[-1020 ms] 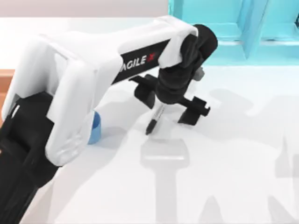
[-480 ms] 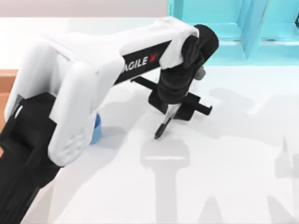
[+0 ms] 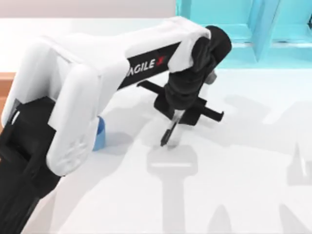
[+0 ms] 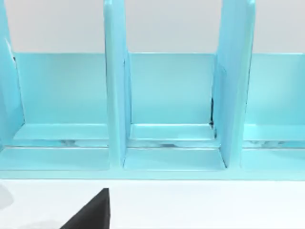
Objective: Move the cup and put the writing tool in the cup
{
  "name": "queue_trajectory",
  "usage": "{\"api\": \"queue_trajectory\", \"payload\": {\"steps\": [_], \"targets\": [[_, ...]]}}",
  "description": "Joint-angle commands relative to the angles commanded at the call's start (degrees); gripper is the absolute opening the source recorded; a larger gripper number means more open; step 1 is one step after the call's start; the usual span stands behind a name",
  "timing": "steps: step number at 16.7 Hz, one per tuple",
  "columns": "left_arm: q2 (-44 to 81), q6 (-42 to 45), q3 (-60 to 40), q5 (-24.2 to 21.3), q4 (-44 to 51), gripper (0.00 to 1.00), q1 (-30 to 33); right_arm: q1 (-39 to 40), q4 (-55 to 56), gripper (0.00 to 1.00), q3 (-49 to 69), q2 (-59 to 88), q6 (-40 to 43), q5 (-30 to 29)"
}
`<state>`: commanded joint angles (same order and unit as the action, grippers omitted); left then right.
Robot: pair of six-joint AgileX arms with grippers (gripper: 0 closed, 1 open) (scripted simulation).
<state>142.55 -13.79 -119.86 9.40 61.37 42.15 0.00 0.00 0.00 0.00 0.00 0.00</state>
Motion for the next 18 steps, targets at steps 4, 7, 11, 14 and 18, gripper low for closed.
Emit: {"api": "queue_trajectory", "payload": {"steps": [4,7,11,14,18], "targets": [[-8.43,-3.03,5.77,0.35,3.05,0.0,2.63,0.0,0.0,1.0,0.0,0.0,0.0,0.0],[-15.61,-5.35,10.22,0.59,5.54,0.0,5.01,0.0,0.0,1.0,0.0,0.0,0.0,0.0],[-20.25,-7.81,13.83,0.89,7.7,0.0,7.45,0.0,0.0,1.0,0.0,0.0,0.0,0.0],[-20.03,-7.68,13.61,0.85,7.57,0.0,7.15,0.0,0.0,1.0,0.0,0.0,0.0,0.0],[-21.89,-6.33,16.2,1.0,4.2,0.0,6.7,0.0,0.0,1.0,0.0,0.0,0.0,0.0]]}}
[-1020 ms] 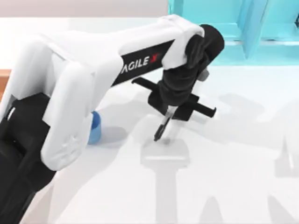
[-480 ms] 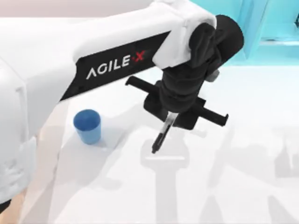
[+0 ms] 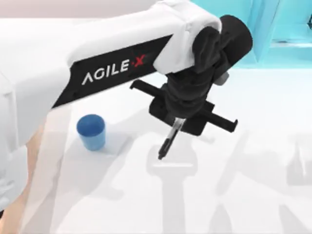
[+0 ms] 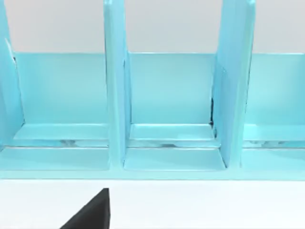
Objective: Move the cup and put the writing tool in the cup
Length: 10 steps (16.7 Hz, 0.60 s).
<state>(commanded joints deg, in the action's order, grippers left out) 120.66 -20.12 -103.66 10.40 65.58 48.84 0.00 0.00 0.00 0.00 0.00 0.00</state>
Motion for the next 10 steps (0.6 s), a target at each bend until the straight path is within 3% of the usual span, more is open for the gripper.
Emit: {"api": "queue_trajectory", "payload": {"steps": [5,10], "targets": [[-7.41,4.85,12.69,0.18,-15.76,0.0,-2.95,0.0,0.0,1.0,0.0,0.0,0.0,0.0],[-17.76,10.32,32.26,-0.18,-40.11,0.0,-7.94,0.0,0.0,1.0,0.0,0.0,0.0,0.0]]}}
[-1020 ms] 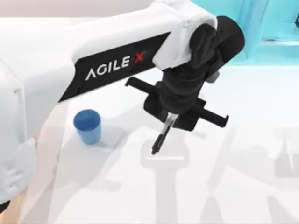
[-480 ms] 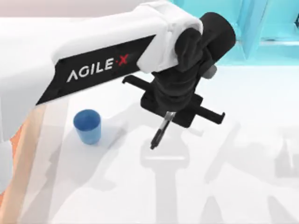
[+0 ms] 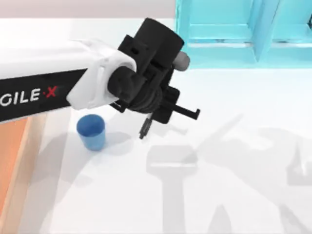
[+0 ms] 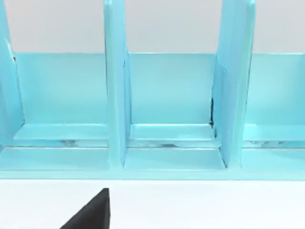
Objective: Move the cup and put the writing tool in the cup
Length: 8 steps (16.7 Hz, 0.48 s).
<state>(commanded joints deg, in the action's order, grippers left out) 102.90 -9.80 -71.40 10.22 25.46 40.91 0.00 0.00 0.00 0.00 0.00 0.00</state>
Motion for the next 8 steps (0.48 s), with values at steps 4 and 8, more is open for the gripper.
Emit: {"api": "queue_trajectory", "payload": {"steps": [4,8], "targets": [[-9.56,4.14,17.44,-0.53,-22.6,0.0,-4.27,0.0,0.0,1.0,0.0,0.0,0.0,0.0],[-19.46,7.57,34.08,-1.09,-45.43,0.0,-7.97,0.0,0.0,1.0,0.0,0.0,0.0,0.0]]}}
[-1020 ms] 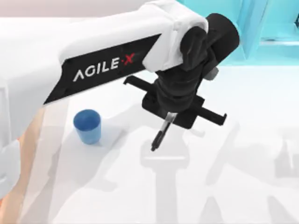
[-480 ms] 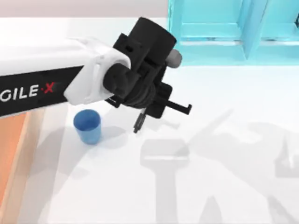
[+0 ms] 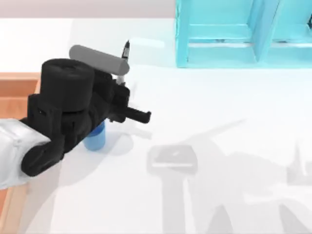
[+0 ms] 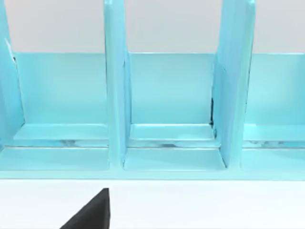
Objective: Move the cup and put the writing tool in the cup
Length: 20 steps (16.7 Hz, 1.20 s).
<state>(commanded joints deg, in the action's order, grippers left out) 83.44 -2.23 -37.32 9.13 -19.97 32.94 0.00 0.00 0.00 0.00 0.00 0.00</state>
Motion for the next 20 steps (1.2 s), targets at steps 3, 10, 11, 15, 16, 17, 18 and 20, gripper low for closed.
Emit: {"api": "queue_trajectory", "payload": {"steps": [3,10,11,15,16,17,18,20], "targets": [[-7.12,1.9,10.99,-0.35,-15.76,0.0,-2.21,0.0,0.0,1.0,0.0,0.0,0.0,0.0],[-19.35,4.3,27.42,-0.69,-40.75,0.0,-5.17,0.0,0.0,1.0,0.0,0.0,0.0,0.0],[-20.14,4.41,28.36,-0.7,-42.19,0.0,-5.32,0.0,0.0,1.0,0.0,0.0,0.0,0.0],[-20.77,4.49,29.1,-0.7,-43.34,0.0,-5.42,0.0,0.0,1.0,0.0,0.0,0.0,0.0],[-20.77,4.49,29.1,-0.7,-43.34,0.0,-5.42,0.0,0.0,1.0,0.0,0.0,0.0,0.0],[-20.52,4.55,28.95,-0.66,-43.21,0.0,-5.23,0.0,0.0,1.0,0.0,0.0,0.0,0.0],[-20.35,4.55,28.83,-0.7,-43.39,0.0,-5.24,0.0,0.0,1.0,0.0,0.0,0.0,0.0],[-18.4,4.52,27.84,-0.98,-45.44,0.0,-5.4,0.0,0.0,1.0,0.0,0.0,0.0,0.0]]}}
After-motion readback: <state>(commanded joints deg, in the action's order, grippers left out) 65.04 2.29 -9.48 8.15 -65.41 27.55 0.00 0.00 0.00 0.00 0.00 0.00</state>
